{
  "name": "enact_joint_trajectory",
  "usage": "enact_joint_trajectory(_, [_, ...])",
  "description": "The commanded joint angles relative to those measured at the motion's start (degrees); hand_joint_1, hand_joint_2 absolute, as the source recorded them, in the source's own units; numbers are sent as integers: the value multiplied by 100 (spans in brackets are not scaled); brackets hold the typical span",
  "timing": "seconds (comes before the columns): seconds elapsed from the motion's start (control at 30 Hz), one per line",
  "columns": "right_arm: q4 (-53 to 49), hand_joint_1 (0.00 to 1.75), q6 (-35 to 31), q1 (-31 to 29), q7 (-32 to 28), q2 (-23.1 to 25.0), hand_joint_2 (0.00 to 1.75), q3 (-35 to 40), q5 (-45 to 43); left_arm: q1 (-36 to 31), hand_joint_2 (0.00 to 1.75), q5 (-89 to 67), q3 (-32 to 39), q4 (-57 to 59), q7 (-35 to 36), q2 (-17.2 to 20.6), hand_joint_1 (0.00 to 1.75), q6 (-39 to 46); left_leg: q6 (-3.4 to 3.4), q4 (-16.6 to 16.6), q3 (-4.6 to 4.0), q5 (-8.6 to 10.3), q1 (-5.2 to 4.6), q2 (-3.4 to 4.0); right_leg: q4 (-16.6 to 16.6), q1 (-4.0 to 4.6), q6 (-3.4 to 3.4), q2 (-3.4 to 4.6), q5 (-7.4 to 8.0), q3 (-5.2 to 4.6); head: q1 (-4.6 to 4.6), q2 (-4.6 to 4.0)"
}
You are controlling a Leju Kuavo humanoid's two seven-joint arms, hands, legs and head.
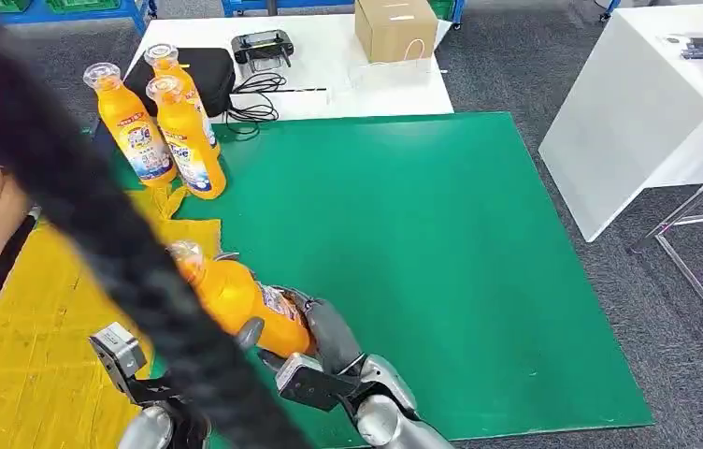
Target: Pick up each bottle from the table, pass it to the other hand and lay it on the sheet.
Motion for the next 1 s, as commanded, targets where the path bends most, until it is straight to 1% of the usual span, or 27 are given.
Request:
enact_joint_trajectory(0.03, [-434, 0, -399, 125, -253, -239, 175, -366, -172, -303, 175, -1934, 16, 64, -497, 294, 175, 1487, -1, -1, 18, -6, 3, -6, -6, 5, -3, -13, -6, 24, -2, 0])
enact_joint_trajectory(0.07, [-653, 0, -415, 215, -251, -294, 175, -457, -162, -329, 175, -2547, -5, -7, -451, 398, 175, 1889, 0, -1, 7, -1, 1, -8, -3, 2, -2, -12, -3, 11, 0, 0])
enact_joint_trajectory(0.1, [-985, 0, -419, 337, -250, -345, 175, -617, -118, -470, 175, -4298, -119, 44, 3, 715, 175, 2607, -1, 2, 17, -7, 6, -14, -5, 7, -4, -21, -9, 27, -2, 0])
enact_joint_trajectory(0.13, [-1246, 0, -407, 407, -248, -412, 175, -710, -24, -563, 175, -5856, -48, 150, 566, 974, 175, 3020, -1, -2, 5, 0, -1, -14, -1, 0, -3, -18, -5, 10, 0, 0])
enact_joint_trajectory(0.17, [-1441, 0, -297, 466, -178, -453, 175, -789, 28, -576, 175, -5856, 56, 159, 541, 1005, 175, 3007, -2, -2, 6, 0, 0, -13, -1, 1, -4, -17, -5, 10, 0, 0])
enact_joint_trajectory(0.23, [-1524, 0, -235, 495, -144, -464, 175, -832, 45, -586, 175, -5807, 123, 185, 488, 1028, 175, 2959, -3, -2, 13, -2, 2, -13, -2, 3, -5, -18, -7, 17, 0, 0])
enact_joint_trajectory(0.27, [-1537, 0, -234, 506, -150, -435, 175, -862, 54, -609, 175, -6459, 162, 276, 744, 1098, 175, 3094, -2, -3, 10, -1, -1, -7, -1, 0, -4, -11, -5, 11, 0, 0])
enact_joint_trajectory(0.3, [-1681, 0, -235, 546, -208, -451, 175, -948, 89, -711, 175, -7408, 188, 469, 1394, 1300, 175, 2920, -3, 0, 20, -7, 5, -4, -4, 7, -6, -11, -7, 24, 0, 0])
enact_joint_trajectory(0.33, [-1797, 0, -183, 556, -233, -481, 175, -983, 81, -813, 175, -7660, 255, 709, 1631, 1504, 175, 2664, -2, -5, 16, -2, 1, -4, -4, 2, -4, -8, -4, 17, -2, 0])
enact_joint_trajectory(0.37, [-1975, 0, -89, 598, -220, -498, 175, -1065, 12, -934, 175, -7834, 407, 1016, 1672, 1696, 175, 2549, -2, -6, 16, 0, 1, -7, -5, 2, -5, -11, -4, 16, 0, 0])
enact_joint_trajectory(0.4, [-2128, 0, 4, 619, -251, -507, 175, -1127, -119, -1076, 175, -8281, 484, 1338, 1963, 1874, 175, 2472, -4, -5, 26, -4, 4, -6, -6, 6, -7, -12, -6, 26, 0, 0])
enact_joint_trajectory(0.43, [-2263, 0, 116, 629, -254, -518, 175, -1162, -205, -1225, 175, -8517, 580, 1699, 2108, 1973, 175, 2405, -3, -6, 21, -1, 3, -6, -5, 4, -6, -11, -4, 19, 0, 0])
enact_joint_trajectory(0.47, [-2416, 0, 196, 653, -249, -517, 175, -1209, -255, -1471, 175, -8440, 739, 2253, 2174, 1995, 175, 2132, -3, -9, 15, 4, -2, -7, -2, -2, -4, -12, -2, 12, 0, 0])
enact_joint_trajectory(0.5, [-2512, 0, 184, 666, -248, -507, 175, -1242, -267, -1768, 175, -8413, 773, 2790, 2262, 2021, 175, 1860, -7, -9, 27, 2, 3, -3, -4, 4, -9, -9, -3, 24, 0, 0])
enact_joint_trajectory(0.53, [-2570, 0, 191, 654, -244, -509, 175, -1237, -273, -2037, 175, -8375, 829, 3284, 2377, 1997, 175, 1736, -10, -6, 34, -2, 10, 0, -5, 12, -12, -8, -4, 31, -2, 0])
enact_joint_trajectory(0.57, [-2594, 0, 209, 625, -229, -505, 175, -1230, -288, -2339, 175, -8450, 790, 3821, 2438, 1974, 175, 1757, -7, -8, 17, 8, 3, -13, -1, 4, -8, -20, -2, 14, 0, 0])
enact_joint_trajectory(0.63, [-2605, 0, 201, 625, -229, -499, 175, -1229, -295, -2505, 175, -8503, 769, 4104, 2461, 1948, 175, 1795, -15, -7, 20, 15, 12, -17, -3, 7, -9, -31, -2, 19, -2, 0])
enact_joint_trajectory(0.7, [-2592, 0, 197, 623, -229, -494, 175, -1227, -294, -2525, 175, -8508, 763, 4127, 2465, 1929, 175, 1799, -23, -4, 10, 19, 19, -2, -1, 8, -6, -12, 2, 6, 0, 0])
enact_joint_trajectory(0.77, [-2570, 0, 194, 630, -229, -495, 175, -1224, -294, -2500, 175, -8520, 746, 4120, 2479, 1899, 175, 1828, -21, -2, 31, 8, 25, -2, -6, 15, -9, -17, -6, 34, 0, 0])
enact_joint_trajectory(0.8, [-2552, 0, 199, 607, -241, -499, 175, -1205, -310, -2560, 175, -8572, 773, 4236, 2707, 1879, 175, 1715, -22, -3, 20, 11, 19, 2, -1, 9, -6, -11, -3, 21, 0, 0])
enact_joint_trajectory(0.83, [-2532, 0, 200, 575, -247, -498, 175, -1174, -320, -2698, 175, -8606, 772, 4501, 2863, 1861, 175, 1590, -21, -2, 29, 7, 23, 0, -5, 13, -6, -14, -6, 33, 0, 0])
enact_joint_trajectory(0.9, [-2426, 0, 246, 465, -200, -508, 175, -1067, -320, -3127, 175, -8693, 819, 5380, 3039, 1783, 175, 1730, -21, -1, 17, 12, 20, -5, 0, 10, -6, -14, -3, 21, 0, 0])
enact_joint_trajectory(1.0, [-2306, 0, 270, 380, -173, -494, 175, -962, -295, -3406, 175, -8691, 956, 5998, 3211, 1728, 175, 1856, -23, -1, 11, 16, 20, 1, 2, 9, -7, -9, 1, 13, 0, 0])
